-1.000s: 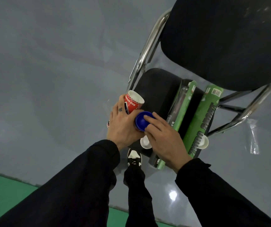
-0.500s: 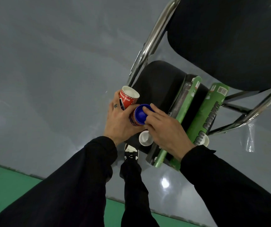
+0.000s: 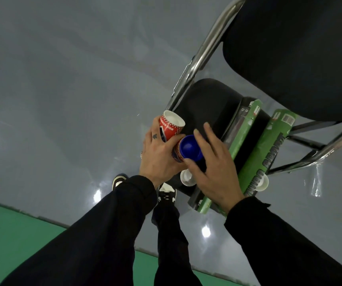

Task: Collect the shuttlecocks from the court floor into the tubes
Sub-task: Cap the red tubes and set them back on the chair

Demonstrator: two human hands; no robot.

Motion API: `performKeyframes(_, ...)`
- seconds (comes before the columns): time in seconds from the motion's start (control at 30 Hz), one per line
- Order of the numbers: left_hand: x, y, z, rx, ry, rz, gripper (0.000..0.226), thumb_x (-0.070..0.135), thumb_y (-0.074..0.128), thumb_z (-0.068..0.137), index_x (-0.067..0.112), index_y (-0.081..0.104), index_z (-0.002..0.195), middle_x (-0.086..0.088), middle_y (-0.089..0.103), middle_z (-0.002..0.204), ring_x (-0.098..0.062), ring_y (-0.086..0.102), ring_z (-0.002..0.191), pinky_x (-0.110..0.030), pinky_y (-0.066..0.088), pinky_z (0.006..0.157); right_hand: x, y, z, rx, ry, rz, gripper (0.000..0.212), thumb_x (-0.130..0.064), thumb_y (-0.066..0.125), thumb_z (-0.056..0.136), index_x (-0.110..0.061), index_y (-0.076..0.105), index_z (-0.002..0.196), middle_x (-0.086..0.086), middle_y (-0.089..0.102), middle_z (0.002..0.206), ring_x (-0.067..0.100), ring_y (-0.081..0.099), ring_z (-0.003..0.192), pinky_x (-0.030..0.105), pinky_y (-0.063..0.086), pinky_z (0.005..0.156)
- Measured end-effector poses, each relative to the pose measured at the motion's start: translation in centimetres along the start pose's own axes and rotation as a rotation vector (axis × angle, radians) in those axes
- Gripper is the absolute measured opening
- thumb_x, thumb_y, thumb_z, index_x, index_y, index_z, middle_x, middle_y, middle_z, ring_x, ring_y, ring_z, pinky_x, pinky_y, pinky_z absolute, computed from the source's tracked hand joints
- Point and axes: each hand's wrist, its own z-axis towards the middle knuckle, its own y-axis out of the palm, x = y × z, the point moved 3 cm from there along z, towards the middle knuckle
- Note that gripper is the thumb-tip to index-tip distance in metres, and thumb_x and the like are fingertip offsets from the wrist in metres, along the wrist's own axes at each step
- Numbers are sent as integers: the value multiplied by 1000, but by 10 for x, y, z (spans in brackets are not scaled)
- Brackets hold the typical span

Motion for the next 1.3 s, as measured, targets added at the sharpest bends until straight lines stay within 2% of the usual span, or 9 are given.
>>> performKeyframes(0.07,-2,1,-1,19,22,8,81,58,82,71,40,50,143,-15,4,169,-48,20,148,-66,35,114,-4,11,6,-84,13,-43,73,-62,35,99,-28,14,161,2,4,171,22,17,154,37,11,122)
performKeyframes(0.17,-3,4,-4,65,56,33,78,51,80,75,35,50,145,-18,9,168,-49,26,146,-64,40,112,-10,25,15,-41,-11,-80,64,-58,19,104,-26,25,159,8,15,169,25,22,153,46,18,126)
performKeyframes(0.3,-8,7,-7,90,53,56,74,47,77,79,29,50,146,-10,7,166,-52,27,146,-66,42,109,-13,45,14,39,8,-46,58,-45,26,106,-21,31,158,10,30,163,28,37,138,42,39,114)
performKeyframes(0.53,-8,13,-10,68,-2,81,72,43,78,86,30,47,149,-16,11,169,-48,23,149,-64,39,113,-9,53,13,48,6,-249,65,-50,33,104,-17,24,160,15,31,161,34,45,132,52,36,115)
performKeyframes(0.73,5,3,-9,-6,86,68,72,59,71,77,41,48,143,-12,7,167,-44,21,149,-66,36,113,5,28,2,-66,33,22,63,-48,45,101,-30,22,157,2,22,161,25,35,141,40,42,113)
performKeyframes(0.83,7,-8,-13,-5,67,-28,63,62,72,80,45,55,138,-6,8,168,-38,21,149,-59,31,119,13,4,-8,77,111,94,53,-45,54,99,-32,35,147,-1,31,149,19,45,130,35,53,101)
performKeyframes(0.93,6,-19,-10,116,24,-119,39,35,66,96,41,62,134,-10,13,168,-37,24,149,-54,32,120,28,-20,-11,367,432,377,46,-36,69,92,-32,45,132,-2,38,142,13,54,115,17,57,79)
performKeyframes(1.07,19,-14,12,-43,29,-31,49,31,52,106,50,41,150,-8,-4,170,-38,21,150,-49,27,120,43,-25,-8,723,690,689,57,-39,81,82,-30,43,124,0,52,130,13,64,107,13,57,69)
performKeyframes(1.3,39,16,63,-270,41,-38,98,27,67,97,51,-6,157,-6,-15,170,-45,18,152,-59,26,121,43,41,19,692,732,841,53,-29,83,81,-23,42,114,5,61,115,9,68,93,32,62,81)
